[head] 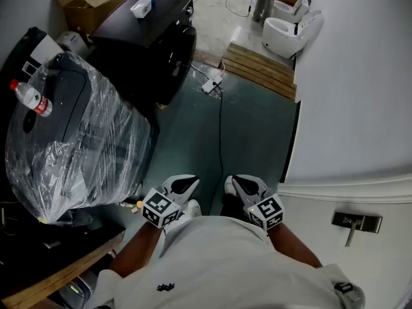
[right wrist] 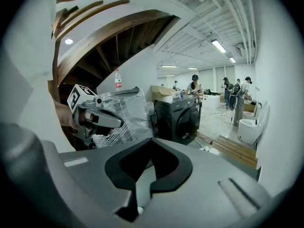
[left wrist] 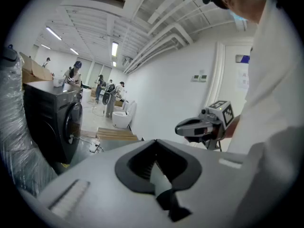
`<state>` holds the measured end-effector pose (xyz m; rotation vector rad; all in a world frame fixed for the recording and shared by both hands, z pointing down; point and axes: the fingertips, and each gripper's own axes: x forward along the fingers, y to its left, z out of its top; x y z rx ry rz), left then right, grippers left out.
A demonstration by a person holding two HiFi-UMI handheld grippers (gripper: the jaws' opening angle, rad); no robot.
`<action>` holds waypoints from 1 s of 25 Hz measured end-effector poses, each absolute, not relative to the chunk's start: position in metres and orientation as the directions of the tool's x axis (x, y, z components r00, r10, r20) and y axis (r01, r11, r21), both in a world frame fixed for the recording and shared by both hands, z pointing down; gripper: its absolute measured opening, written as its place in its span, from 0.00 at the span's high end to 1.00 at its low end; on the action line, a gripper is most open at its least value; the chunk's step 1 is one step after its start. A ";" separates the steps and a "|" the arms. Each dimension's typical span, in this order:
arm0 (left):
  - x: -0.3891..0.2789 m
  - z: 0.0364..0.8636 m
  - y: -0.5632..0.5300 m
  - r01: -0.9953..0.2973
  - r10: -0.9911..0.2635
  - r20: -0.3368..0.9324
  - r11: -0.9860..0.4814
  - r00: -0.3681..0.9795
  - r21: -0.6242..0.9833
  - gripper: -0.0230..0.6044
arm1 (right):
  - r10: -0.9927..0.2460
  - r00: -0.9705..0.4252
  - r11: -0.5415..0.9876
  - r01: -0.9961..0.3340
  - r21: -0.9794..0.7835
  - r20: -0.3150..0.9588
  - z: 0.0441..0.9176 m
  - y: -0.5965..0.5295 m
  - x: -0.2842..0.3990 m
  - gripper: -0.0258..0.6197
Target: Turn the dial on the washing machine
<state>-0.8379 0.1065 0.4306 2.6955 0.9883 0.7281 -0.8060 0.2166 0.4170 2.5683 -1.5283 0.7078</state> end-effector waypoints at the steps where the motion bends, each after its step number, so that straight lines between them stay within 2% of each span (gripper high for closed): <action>1: -0.825 0.430 0.114 0.569 0.655 0.373 -0.756 0.657 0.323 0.88 | -0.809 0.406 -0.509 -0.845 -0.163 0.425 0.418 0.224 -0.794 0.96; 6: -0.748 0.423 0.148 0.604 0.673 0.335 -0.739 0.659 0.298 0.88 | -0.802 0.416 -0.513 -0.847 -0.138 0.428 0.420 0.250 -0.724 0.96; 17: -0.575 0.398 0.211 0.555 0.603 0.340 -0.798 0.722 0.236 0.88 | -0.847 0.368 -0.433 -0.896 -0.096 0.383 0.416 0.317 -0.552 0.96; 25: -0.473 0.403 0.227 0.510 0.580 0.340 -0.814 0.740 0.279 0.87 | -0.831 0.385 -0.458 -0.883 -0.100 0.401 0.432 0.340 -0.438 0.92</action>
